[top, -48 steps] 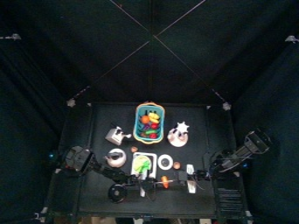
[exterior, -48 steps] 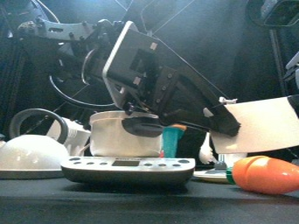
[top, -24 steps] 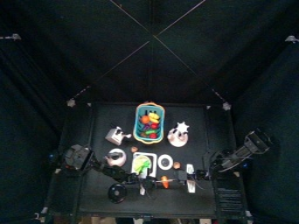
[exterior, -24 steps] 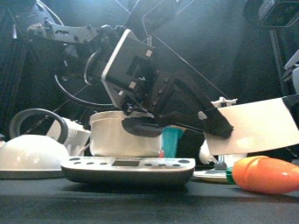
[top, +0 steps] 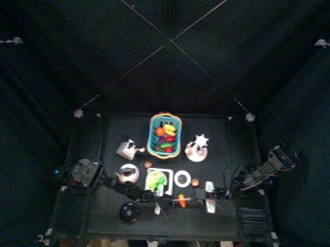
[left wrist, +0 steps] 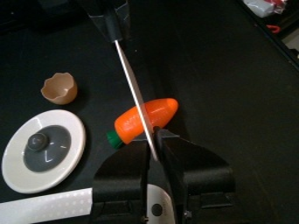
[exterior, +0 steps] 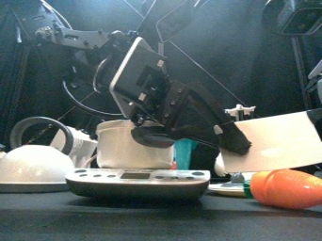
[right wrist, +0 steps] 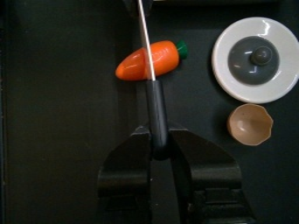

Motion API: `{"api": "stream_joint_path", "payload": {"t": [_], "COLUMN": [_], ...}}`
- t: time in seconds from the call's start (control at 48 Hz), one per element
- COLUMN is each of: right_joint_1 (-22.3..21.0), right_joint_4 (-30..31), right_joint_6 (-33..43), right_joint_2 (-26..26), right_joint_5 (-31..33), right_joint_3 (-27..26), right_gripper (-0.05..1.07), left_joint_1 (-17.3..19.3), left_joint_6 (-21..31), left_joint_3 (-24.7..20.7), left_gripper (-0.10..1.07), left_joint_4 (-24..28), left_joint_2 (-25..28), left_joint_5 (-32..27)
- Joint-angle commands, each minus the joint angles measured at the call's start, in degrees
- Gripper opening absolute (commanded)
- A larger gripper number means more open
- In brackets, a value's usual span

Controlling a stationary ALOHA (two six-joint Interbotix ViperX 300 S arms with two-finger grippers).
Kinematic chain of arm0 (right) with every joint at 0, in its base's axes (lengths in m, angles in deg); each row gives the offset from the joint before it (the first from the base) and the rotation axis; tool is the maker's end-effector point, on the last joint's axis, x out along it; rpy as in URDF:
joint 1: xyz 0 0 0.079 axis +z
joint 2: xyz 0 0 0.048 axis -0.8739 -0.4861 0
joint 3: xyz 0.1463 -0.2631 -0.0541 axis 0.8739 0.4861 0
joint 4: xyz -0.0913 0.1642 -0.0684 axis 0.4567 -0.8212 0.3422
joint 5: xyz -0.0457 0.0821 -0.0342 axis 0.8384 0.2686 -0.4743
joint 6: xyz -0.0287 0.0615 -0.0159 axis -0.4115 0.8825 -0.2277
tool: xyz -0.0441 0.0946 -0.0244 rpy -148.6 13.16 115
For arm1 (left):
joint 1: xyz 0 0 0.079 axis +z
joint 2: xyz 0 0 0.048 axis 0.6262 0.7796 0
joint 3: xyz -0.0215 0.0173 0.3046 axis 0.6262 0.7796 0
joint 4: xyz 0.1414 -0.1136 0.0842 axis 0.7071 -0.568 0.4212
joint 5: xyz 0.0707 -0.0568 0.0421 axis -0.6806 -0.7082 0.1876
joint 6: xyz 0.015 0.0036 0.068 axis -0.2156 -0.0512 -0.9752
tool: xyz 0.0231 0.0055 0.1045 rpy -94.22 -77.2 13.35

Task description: Cut carrot

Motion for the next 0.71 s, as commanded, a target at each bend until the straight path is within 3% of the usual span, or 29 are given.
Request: {"api": "stream_joint_path", "payload": {"t": [0.0,0.688], "right_joint_1": [-0.18,-1.05], "right_joint_4": [-0.35,-2.29], "right_joint_6": [0.09,0.00], "right_joint_2": [0.09,-2.37], "right_joint_5": [0.00,0.26], "right_joint_3": [-0.44,0.44], "right_gripper": [0.44,0.44], "left_joint_1": [0.18,2.46], "left_joint_6": [0.00,0.35], "left_joint_3": [-1.58,-4.66], "left_gripper": [0.54,0.54], "left_joint_4": [0.88,6.06], "left_joint_2": [-1.14,0.35], "left_joint_5": [-1.49,-12.04]}}
